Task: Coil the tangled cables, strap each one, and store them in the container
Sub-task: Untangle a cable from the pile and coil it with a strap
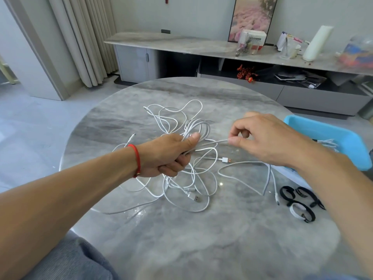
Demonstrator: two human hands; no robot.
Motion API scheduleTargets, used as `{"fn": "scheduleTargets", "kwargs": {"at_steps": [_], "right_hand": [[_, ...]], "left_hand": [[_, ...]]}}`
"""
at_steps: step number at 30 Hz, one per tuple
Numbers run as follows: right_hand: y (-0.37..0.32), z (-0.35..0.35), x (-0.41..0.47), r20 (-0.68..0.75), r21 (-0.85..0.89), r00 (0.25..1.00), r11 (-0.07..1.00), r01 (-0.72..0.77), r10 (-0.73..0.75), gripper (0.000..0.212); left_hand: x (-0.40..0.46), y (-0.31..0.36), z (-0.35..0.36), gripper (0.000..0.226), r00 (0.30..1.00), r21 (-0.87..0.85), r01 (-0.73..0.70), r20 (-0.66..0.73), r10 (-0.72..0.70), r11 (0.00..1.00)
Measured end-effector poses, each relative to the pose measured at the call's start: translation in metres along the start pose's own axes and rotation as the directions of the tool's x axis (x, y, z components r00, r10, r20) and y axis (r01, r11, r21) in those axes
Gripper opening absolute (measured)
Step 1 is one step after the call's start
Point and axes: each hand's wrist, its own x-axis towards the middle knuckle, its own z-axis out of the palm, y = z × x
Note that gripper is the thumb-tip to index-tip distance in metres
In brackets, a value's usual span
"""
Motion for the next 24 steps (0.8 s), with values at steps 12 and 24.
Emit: {"fn": "scheduleTargets", "kwargs": {"at_steps": [12,24], "right_hand": [[-0.026,0.017,-0.001,-0.111,0.626,0.976,0.776,-0.078,0.187,0.011],[-0.032,0.018,-0.002,-0.19,0.685,0.952,0.727,-0.046,0.24,0.013]], "left_hand": [[0.008,0.002,0.024,0.036,0.977,0.057,-0.183,-0.101,0.188,0.981],[-0.001,0.005,0.022,0.03,0.983,0.002,-0.16,0.088,0.159,0.987]]}}
